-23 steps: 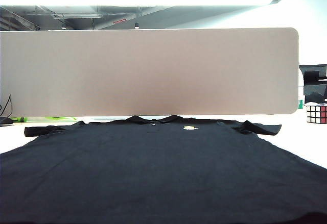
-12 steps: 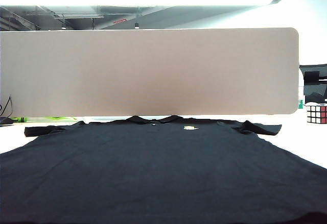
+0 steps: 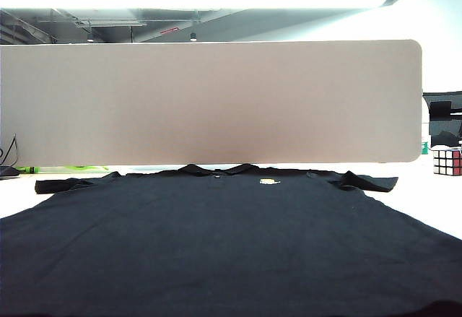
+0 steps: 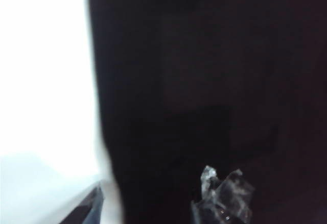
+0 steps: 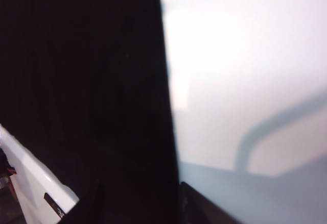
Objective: Fold the bottom side of the T-shirt horizontally towards the center, about one-third of the way, then fold the sleeve back towards the center, creating a straight line along the edge of the T-shirt, and finally fold the bottom of the T-shirt up towards the top, creating a neat rectangle.
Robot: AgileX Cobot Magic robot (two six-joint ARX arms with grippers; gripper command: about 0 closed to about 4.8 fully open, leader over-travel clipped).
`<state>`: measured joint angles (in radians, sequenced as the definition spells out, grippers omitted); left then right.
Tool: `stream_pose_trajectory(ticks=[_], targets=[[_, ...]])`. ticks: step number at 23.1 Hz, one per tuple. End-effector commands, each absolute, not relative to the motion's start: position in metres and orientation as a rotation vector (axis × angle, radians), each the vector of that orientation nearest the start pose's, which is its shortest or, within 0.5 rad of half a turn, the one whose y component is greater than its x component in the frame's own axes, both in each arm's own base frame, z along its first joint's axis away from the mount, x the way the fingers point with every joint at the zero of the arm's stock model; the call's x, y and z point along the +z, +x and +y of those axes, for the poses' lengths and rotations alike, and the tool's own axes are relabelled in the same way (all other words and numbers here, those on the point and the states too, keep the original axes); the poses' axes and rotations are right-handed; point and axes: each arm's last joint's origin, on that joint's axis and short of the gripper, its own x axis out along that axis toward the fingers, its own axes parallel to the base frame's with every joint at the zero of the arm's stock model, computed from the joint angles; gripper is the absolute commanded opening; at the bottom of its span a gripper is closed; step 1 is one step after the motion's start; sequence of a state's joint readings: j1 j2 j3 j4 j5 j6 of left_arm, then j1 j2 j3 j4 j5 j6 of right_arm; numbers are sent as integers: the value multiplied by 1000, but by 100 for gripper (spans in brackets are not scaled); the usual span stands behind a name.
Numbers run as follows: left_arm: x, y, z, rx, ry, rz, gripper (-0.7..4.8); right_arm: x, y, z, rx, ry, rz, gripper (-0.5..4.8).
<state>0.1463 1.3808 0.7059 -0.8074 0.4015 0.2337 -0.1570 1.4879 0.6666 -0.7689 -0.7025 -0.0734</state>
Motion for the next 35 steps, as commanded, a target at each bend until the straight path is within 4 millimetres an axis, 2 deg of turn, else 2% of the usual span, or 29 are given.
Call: stream_pose_trajectory(ticks=[1,6,7,8,9,10,14,18,22,27,31,35], targets=[[146,198,12,-381,-195,1464,218,130,201,-14,406,548,1511,203],[133,198,-4,-442,-150,1521,214,129,201,-6,437,533,1540,201],[131,198,-6,-451,-142,1529,206,129,200,-4,446,526,1548,177],[131,199,-8,-448,-147,1537,158,129,200,-3,449,526,1552,88],[130,199,-8,-440,-152,1539,76,130,200,-2,465,532,1549,24],[131,198,-8,-437,-154,1543,-7,131,200,0,523,563,1531,-8],[138,203,-8,-440,-162,1540,-6,135,201,5,663,681,1471,-8],[164,220,-9,-484,-196,1476,-6,146,206,6,703,691,1416,-9],[201,249,-9,-489,-206,1315,-6,188,230,3,715,634,1289,-9],[212,267,-10,-458,-258,1159,-6,231,260,1,704,595,1137,-9],[218,280,-9,-423,-321,1037,-6,239,271,-1,660,581,1068,-9],[224,289,6,-329,-389,939,-6,238,282,-3,579,536,1015,-9]])
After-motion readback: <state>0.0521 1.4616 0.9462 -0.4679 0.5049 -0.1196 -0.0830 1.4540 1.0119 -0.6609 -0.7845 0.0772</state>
